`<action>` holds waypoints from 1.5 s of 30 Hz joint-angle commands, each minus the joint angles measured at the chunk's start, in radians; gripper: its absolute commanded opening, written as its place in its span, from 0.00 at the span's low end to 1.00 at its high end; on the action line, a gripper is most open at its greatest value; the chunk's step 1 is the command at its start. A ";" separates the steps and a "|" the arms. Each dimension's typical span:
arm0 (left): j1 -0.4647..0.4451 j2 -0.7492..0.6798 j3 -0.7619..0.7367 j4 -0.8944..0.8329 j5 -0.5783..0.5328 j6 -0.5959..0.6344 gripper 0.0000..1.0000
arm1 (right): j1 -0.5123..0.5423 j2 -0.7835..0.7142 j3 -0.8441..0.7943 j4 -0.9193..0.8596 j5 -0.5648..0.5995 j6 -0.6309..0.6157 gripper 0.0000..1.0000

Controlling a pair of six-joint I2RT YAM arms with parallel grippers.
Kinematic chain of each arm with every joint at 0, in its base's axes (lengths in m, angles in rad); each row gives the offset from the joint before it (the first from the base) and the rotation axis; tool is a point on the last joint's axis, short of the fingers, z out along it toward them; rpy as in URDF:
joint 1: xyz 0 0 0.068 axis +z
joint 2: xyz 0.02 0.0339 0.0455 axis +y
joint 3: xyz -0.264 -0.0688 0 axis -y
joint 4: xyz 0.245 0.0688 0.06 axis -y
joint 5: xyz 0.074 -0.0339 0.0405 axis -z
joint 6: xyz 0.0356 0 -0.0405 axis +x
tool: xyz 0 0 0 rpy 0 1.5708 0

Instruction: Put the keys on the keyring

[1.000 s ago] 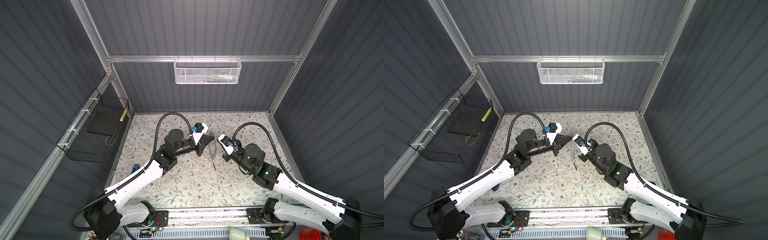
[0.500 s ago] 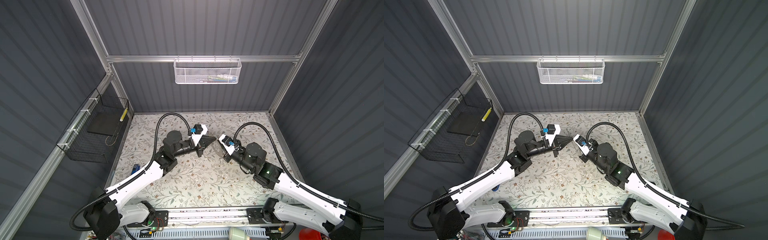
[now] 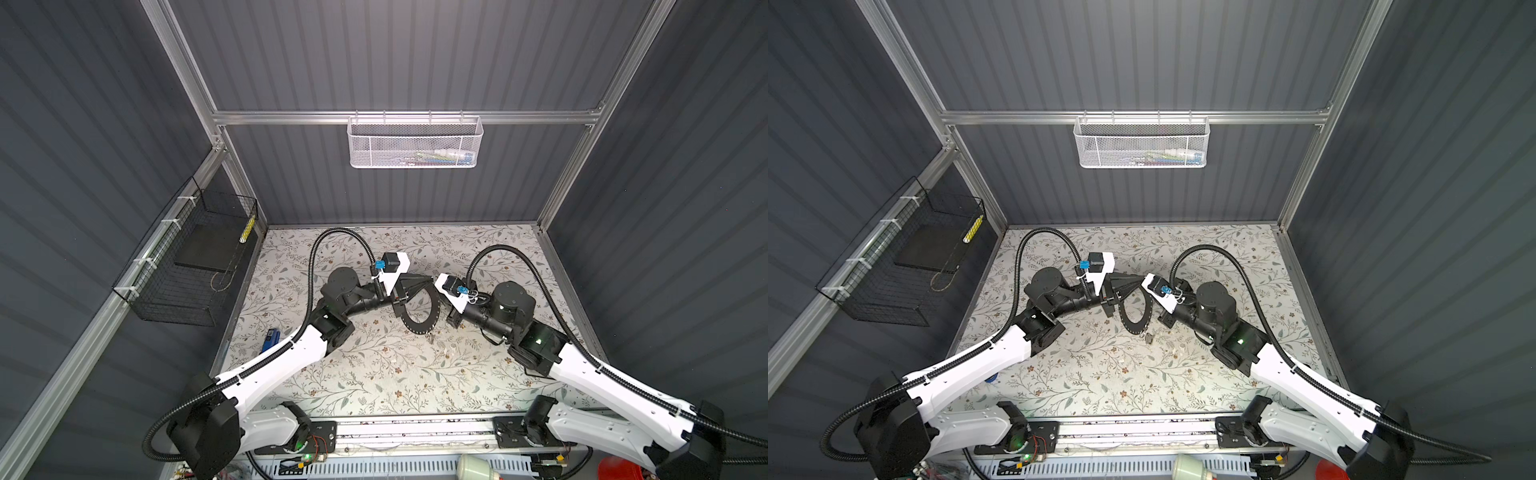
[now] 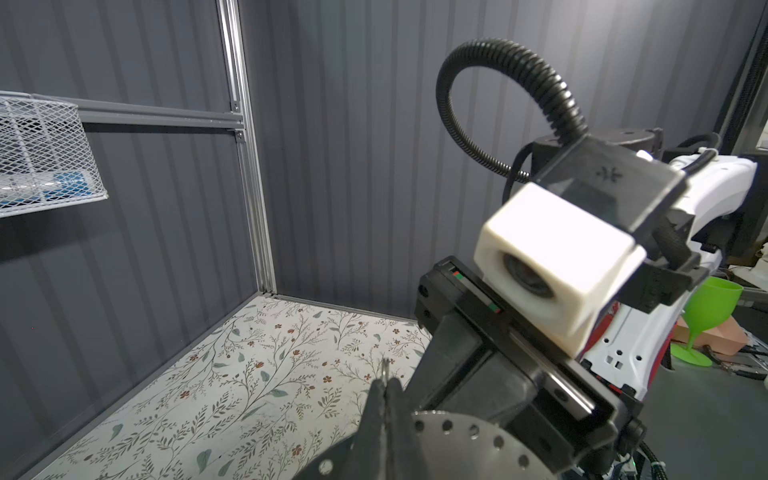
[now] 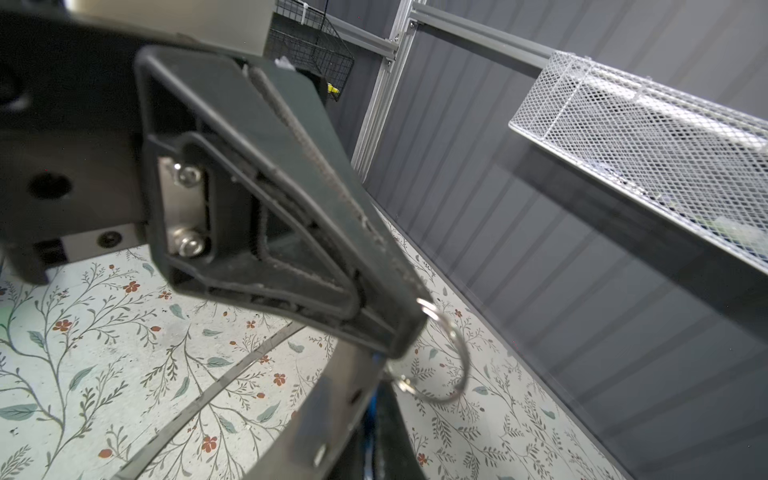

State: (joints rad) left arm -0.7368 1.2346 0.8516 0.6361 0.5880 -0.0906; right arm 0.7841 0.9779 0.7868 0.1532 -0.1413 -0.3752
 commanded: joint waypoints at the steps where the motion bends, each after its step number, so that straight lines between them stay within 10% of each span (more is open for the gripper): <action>1: 0.005 0.006 -0.016 0.153 0.015 -0.040 0.00 | 0.004 0.022 0.023 -0.011 -0.117 -0.007 0.00; 7: 0.018 0.011 -0.025 0.181 0.050 -0.060 0.00 | -0.014 0.008 0.014 0.006 -0.130 0.014 0.01; 19: 0.103 0.045 -0.025 0.281 0.262 -0.152 0.00 | -0.164 -0.222 -0.047 -0.155 -0.323 0.052 0.46; 45: 0.106 0.107 0.026 0.332 0.426 -0.174 0.00 | -0.256 -0.042 0.094 -0.058 -0.601 0.278 0.25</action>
State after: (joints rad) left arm -0.6350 1.3445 0.8352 0.9470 0.9848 -0.2813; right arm 0.5304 0.9356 0.8497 0.0593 -0.6849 -0.1265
